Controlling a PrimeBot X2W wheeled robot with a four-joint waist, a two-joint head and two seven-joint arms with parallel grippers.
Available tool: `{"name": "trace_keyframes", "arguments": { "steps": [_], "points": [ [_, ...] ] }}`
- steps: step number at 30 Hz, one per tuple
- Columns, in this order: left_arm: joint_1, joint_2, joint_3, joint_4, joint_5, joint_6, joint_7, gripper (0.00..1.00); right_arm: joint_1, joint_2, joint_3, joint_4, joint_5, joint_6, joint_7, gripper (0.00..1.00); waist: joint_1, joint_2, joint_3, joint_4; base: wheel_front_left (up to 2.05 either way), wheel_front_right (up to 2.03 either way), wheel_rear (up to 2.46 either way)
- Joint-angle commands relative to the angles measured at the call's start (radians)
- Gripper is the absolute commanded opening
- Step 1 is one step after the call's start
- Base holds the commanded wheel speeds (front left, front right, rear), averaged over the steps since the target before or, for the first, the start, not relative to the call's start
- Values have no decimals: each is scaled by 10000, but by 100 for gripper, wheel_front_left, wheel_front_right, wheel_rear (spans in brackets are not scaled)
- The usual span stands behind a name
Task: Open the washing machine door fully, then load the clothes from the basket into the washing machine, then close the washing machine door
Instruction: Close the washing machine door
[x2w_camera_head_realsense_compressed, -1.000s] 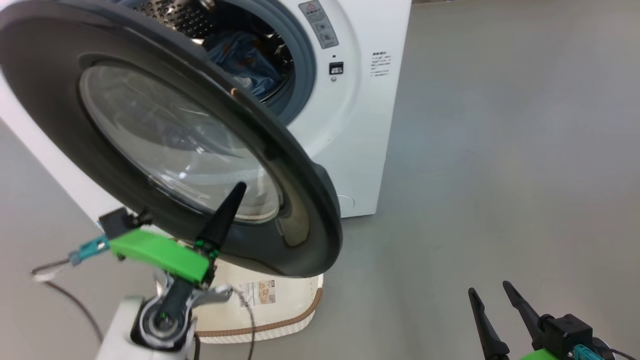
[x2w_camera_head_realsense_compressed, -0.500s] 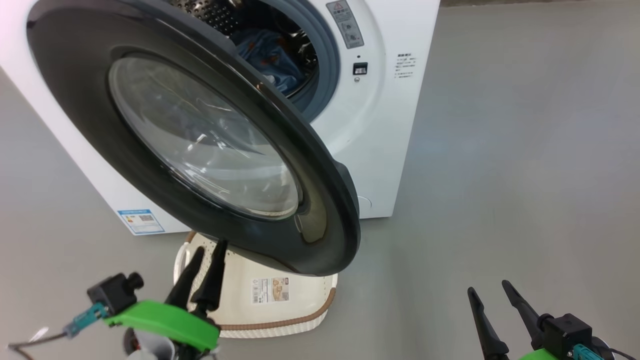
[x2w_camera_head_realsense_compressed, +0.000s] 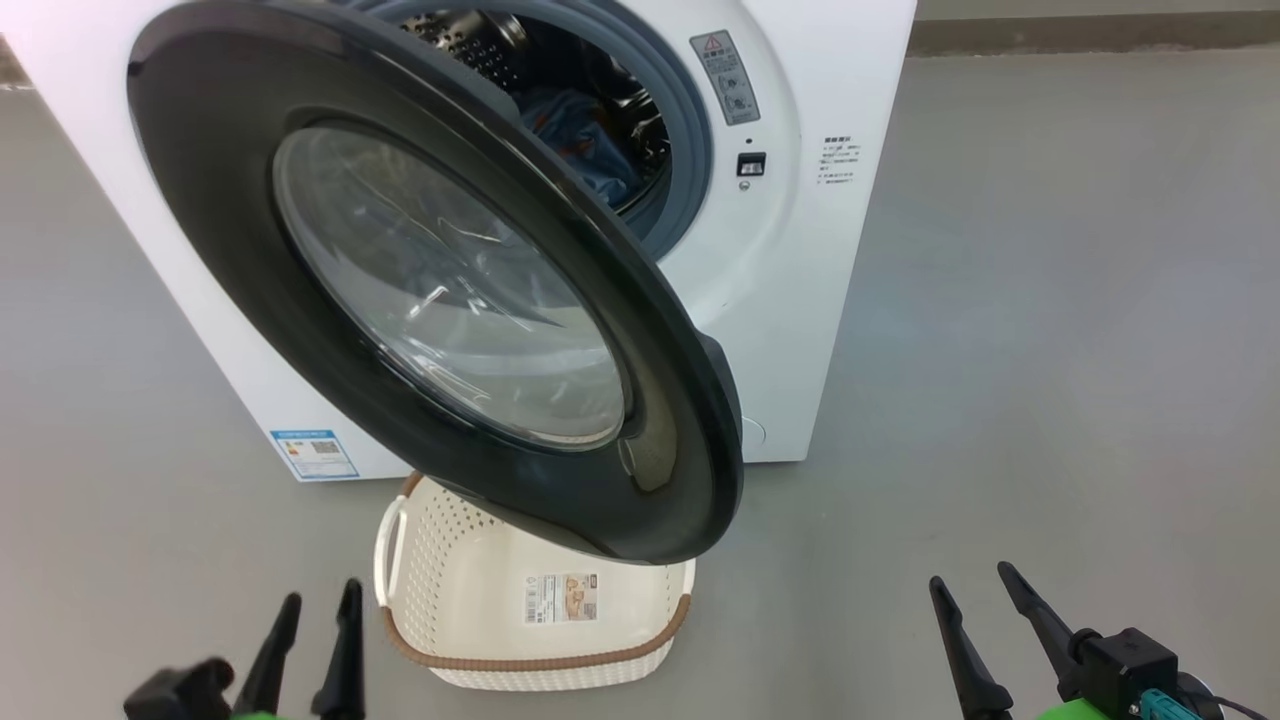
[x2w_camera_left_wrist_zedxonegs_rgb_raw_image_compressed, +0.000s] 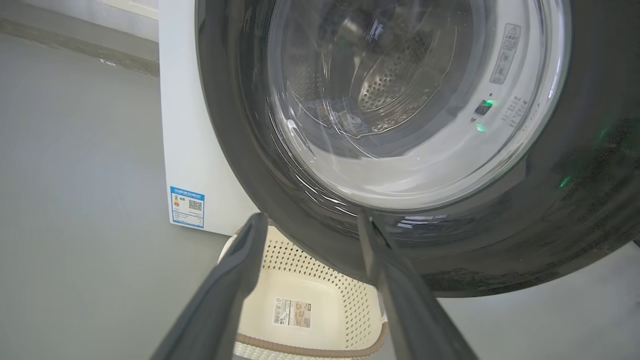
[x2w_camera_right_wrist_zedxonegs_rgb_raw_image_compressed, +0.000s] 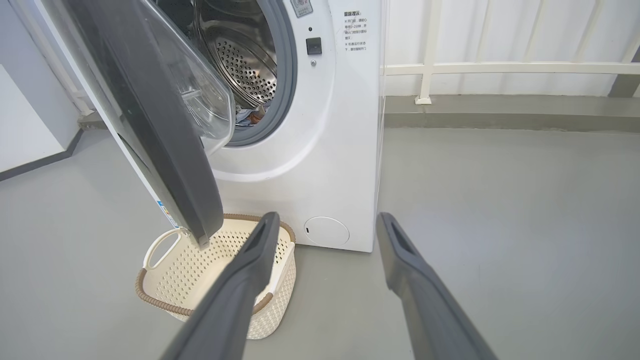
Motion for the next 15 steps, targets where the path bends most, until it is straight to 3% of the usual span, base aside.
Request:
{"name": "trace_keyframes", "arguments": {
  "steps": [1, 3, 5, 15],
  "points": [
    [161, -78, 870, -383, 836, 27, -119, 72, -256, -145, 319, -221, -79, 16, -48, 100, 0, 0, -66, 51, 0, 0, 0],
    [290, -237, 1158, -430, 1067, 17, -120, 78, -261, -165, 334, -226, -88, 16, -48, 100, 0, 0, -86, 66, 0, 0, 0],
    [464, -426, 1642, -635, 1677, -23, -120, 100, -263, -195, 365, -240, -100, 16, -48, 100, 0, 0, -128, 89, 0, 0, 0],
    [1031, -1022, 2895, -1149, 3076, -320, -121, 100, -264, -254, 538, -237, -211, 16, -48, 100, 0, 0, -375, 46, 0, 0, 0]
  ]
}}
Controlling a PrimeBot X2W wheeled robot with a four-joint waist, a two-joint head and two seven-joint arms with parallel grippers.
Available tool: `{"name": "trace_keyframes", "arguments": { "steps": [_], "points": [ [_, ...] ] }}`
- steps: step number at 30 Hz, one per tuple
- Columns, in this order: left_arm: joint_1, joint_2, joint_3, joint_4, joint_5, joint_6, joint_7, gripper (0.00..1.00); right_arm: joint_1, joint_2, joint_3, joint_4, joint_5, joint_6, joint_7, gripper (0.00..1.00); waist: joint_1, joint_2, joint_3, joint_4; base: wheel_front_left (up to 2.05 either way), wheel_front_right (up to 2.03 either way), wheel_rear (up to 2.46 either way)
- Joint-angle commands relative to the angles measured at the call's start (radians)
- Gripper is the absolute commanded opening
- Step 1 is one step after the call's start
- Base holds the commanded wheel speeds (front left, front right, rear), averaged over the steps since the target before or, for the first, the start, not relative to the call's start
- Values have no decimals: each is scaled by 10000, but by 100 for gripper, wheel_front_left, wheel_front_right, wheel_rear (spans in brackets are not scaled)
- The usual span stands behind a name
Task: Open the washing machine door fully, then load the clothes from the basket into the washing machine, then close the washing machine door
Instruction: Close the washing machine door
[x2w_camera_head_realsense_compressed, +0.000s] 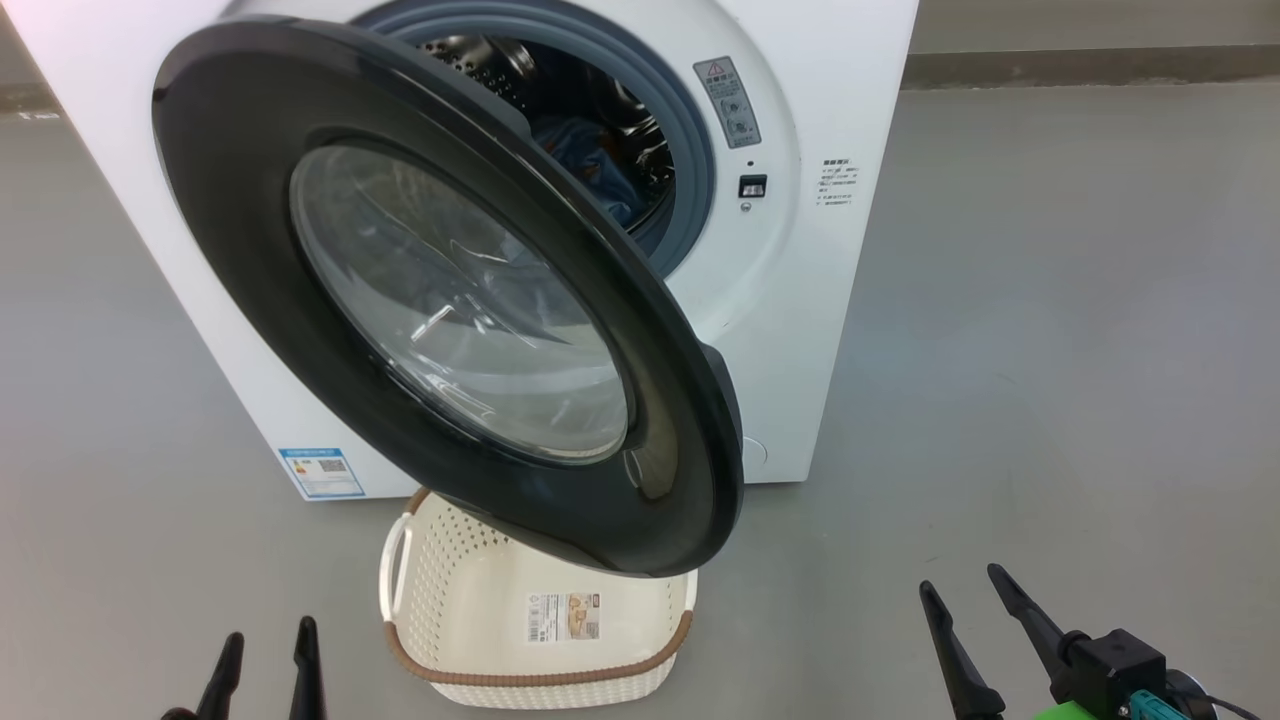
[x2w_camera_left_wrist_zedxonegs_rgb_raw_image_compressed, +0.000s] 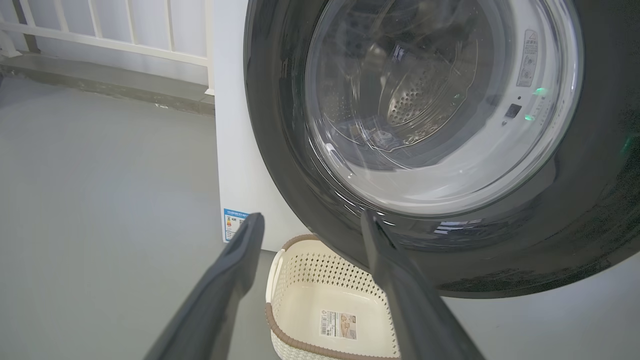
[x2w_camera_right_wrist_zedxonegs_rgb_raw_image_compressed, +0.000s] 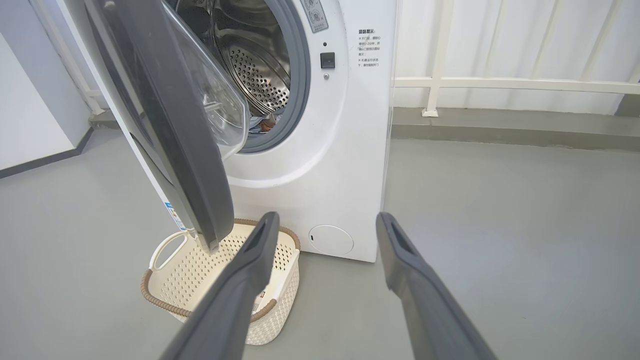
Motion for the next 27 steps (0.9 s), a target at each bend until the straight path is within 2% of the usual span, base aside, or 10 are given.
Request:
{"name": "trace_keyframes", "arguments": {
  "steps": [1, 19, 20, 21, 23, 27],
  "points": [
    [-125, 42, 411, -241, 136, -60, -121, 100, -265, -138, 236, -258, -147, 14, -48, 100, 0, 0, -33, -34, 0, 0, 0],
    [-51, -21, 497, -75, 156, -115, -122, 100, -386, -17, -190, -210, -302, 14, -48, 100, 0, 0, 13, 1, 0, 0, 0],
    [-52, -21, 481, -66, 137, -115, -122, 100, -397, -9, -198, -200, -304, 14, -48, 95, 0, 0, 11, 8, 0, 0, 0],
    [-55, -22, 466, -59, 124, -115, -122, 100, -412, -2, -206, -188, -300, 14, -48, 48, 0, 0, 10, 15, 0, 0, 0],
    [-63, -22, 455, -53, 106, -116, -122, 100, -445, 15, -266, -175, -272, 14, -48, 0, 0, 0, 15, 31, 0, 0, 0],
    [-97, -23, 441, -78, 67, -116, -122, 100, -535, 39, -383, -138, -160, 14, -48, 0, 0, 0, 54, 67, 0, 0, 0]
  ]
}}
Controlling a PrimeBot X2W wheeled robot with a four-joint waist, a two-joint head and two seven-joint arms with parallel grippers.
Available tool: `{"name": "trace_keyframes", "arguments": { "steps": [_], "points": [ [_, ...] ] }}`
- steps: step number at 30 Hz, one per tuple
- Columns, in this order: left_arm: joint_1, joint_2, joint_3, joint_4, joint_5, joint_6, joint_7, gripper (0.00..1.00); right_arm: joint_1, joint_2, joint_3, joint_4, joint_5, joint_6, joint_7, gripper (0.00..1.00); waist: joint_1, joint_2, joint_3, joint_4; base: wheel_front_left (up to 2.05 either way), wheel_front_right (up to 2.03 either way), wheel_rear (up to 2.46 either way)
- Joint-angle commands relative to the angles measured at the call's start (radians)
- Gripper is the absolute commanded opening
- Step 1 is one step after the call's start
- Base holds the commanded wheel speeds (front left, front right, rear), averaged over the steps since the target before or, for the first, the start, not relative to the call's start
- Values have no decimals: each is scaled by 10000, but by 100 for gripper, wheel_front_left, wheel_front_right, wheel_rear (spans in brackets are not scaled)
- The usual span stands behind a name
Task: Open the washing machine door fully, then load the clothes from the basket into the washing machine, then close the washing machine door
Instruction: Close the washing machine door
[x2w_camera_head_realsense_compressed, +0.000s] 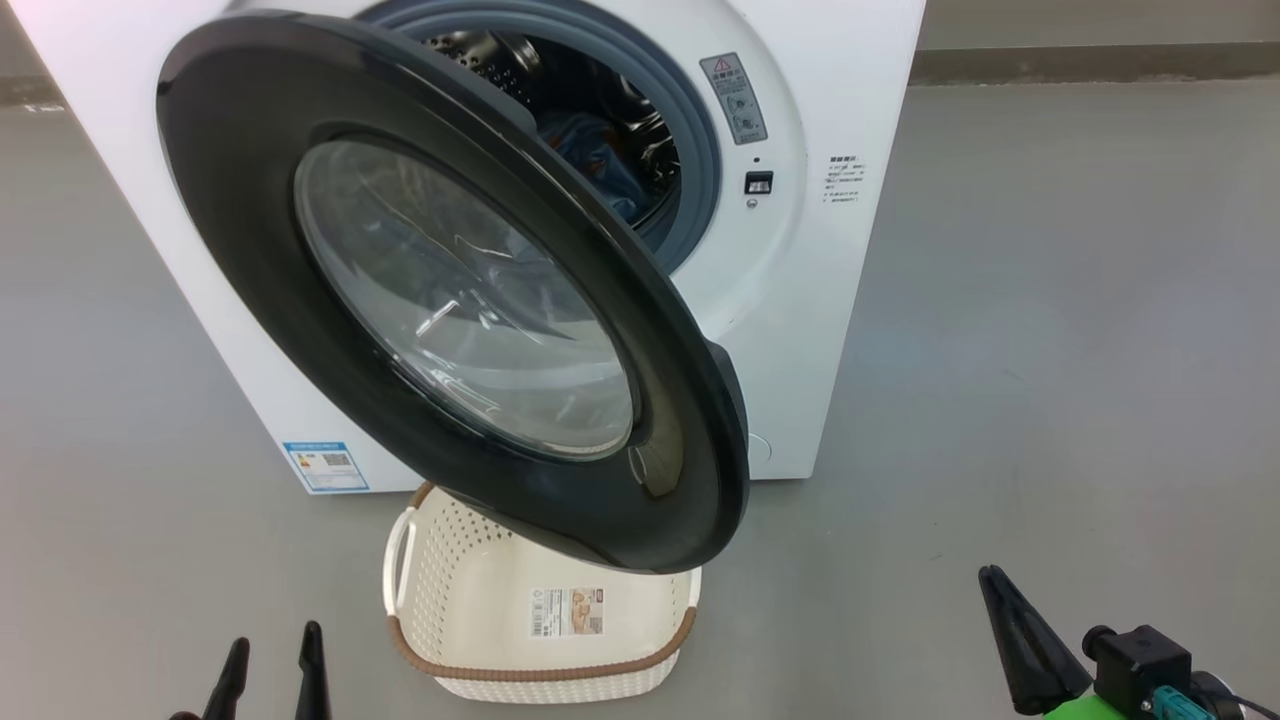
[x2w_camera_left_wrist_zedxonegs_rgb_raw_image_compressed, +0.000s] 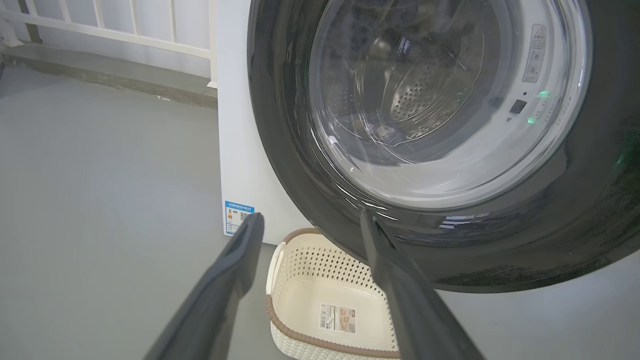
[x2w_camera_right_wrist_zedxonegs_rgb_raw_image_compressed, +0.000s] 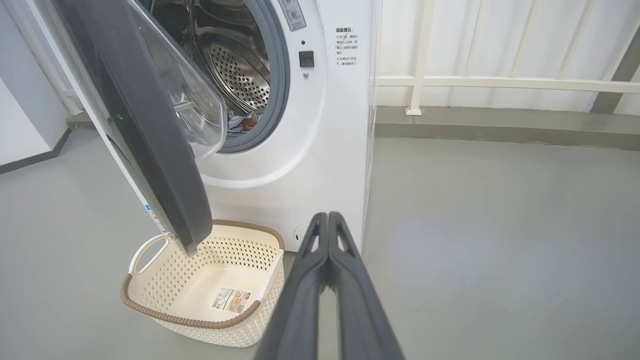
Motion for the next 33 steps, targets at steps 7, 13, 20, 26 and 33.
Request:
{"name": "trace_keyframes", "arguments": {
  "steps": [7, 13, 20, 26, 33],
  "points": [
    [-183, 130, 293, -229, -100, -30, -122, 100, -725, -52, 136, -206, 163, 16, -49, 0, 0, 0, 79, 49, 0, 0, 0],
    [-192, 130, 359, -232, -244, -30, -122, 100, -1107, 74, -171, -618, 343, 16, -49, 0, 0, 0, 129, 90, 0, 0, 0],
    [-160, 130, 368, -225, -295, -30, -122, 100, -2104, 208, 7, -2080, 548, 16, -49, 0, 0, 0, 198, 128, 0, 0, 0],
    [-238, 130, 370, -206, -327, -30, -122, 100, -3257, 304, 1067, -3510, 753, 16, -49, 0, 0, 0, 265, 225, 0, 0, 0],
    [-323, 130, 258, -162, -436, -30, -122, 100, -4149, 386, 3270, -3935, 963, 16, -49, 0, 0, 0, 275, 485, 0, 0, 0]
  ]
}}
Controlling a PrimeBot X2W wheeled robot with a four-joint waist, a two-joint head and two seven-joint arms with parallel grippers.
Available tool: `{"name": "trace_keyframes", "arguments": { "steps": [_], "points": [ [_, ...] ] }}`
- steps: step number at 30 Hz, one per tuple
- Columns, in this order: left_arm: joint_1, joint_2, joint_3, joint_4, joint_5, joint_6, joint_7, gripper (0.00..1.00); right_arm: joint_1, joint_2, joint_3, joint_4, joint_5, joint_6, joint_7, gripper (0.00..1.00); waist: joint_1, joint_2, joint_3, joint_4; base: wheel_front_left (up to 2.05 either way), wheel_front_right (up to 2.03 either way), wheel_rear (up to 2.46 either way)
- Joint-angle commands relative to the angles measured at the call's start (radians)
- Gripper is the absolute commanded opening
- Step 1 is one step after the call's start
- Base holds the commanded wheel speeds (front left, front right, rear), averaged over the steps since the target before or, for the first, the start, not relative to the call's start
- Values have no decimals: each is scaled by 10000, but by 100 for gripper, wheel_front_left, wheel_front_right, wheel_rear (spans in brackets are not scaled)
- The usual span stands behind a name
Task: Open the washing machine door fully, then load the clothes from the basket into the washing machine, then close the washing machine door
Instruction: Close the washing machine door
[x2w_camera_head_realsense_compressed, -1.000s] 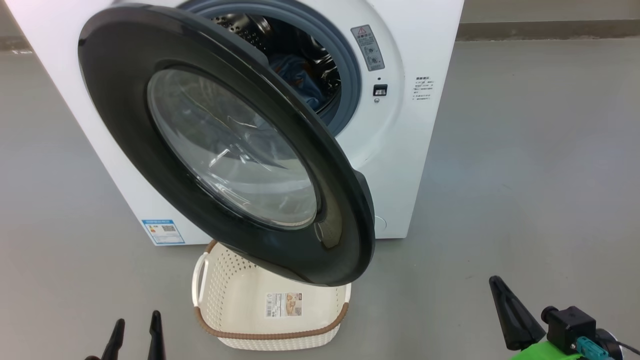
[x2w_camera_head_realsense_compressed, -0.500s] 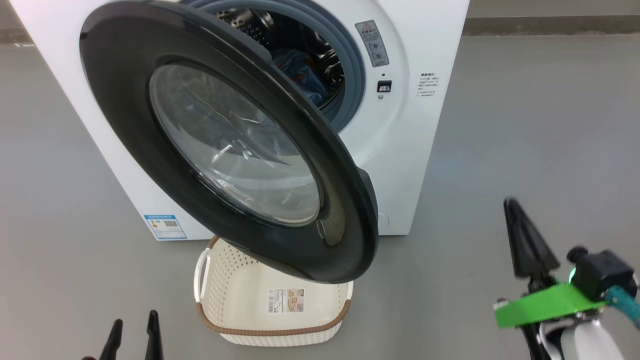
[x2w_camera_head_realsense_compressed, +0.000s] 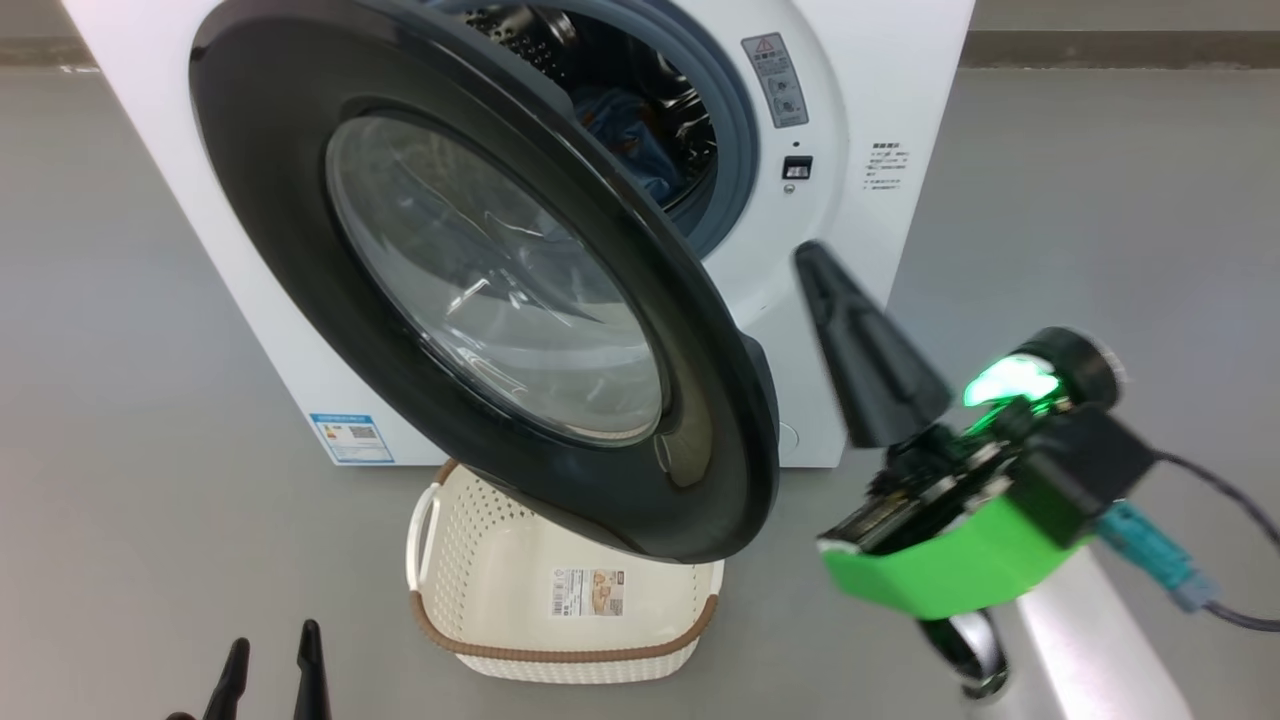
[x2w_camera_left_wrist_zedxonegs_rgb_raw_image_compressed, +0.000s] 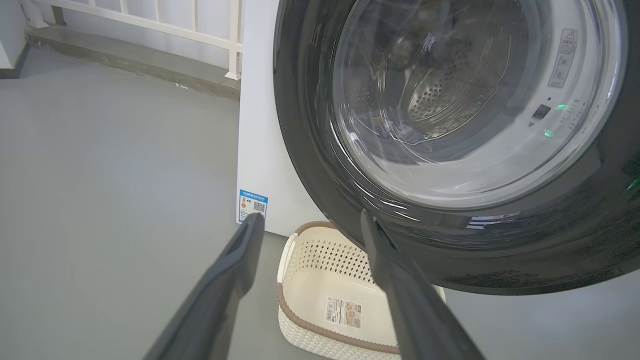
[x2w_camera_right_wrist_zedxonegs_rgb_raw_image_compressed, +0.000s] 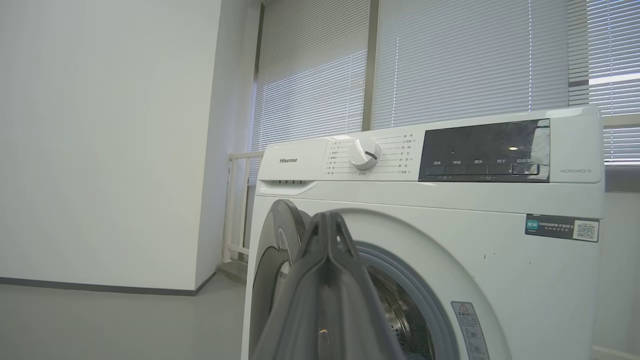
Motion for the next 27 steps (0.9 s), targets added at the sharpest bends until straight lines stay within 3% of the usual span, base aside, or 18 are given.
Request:
{"name": "trace_keyframes", "arguments": {
  "steps": [1, 7, 15, 27],
  "points": [
    [-302, 147, 268, -184, -83, -30, -122, 100, -311, 108, 437, -110, 233, 16, -46, 0, 0, 0, -10, 77, 0, 0, 0],
    [-309, 147, 281, -195, -122, -30, -122, 100, 126, 138, 1068, 885, 377, 16, -46, 0, 0, 0, -29, 307, 0, 0, 0],
    [-343, 147, 237, -214, -162, -30, -122, 100, 598, 169, 1192, 2532, 621, 16, -46, 0, 0, 0, 61, 443, 0, 0, 0],
    [-547, 147, 185, -265, -153, -31, -122, 100, 475, 177, 967, 3409, 662, 16, -46, 0, 0, 0, 323, 535, 0, 0, 0]
  ]
}}
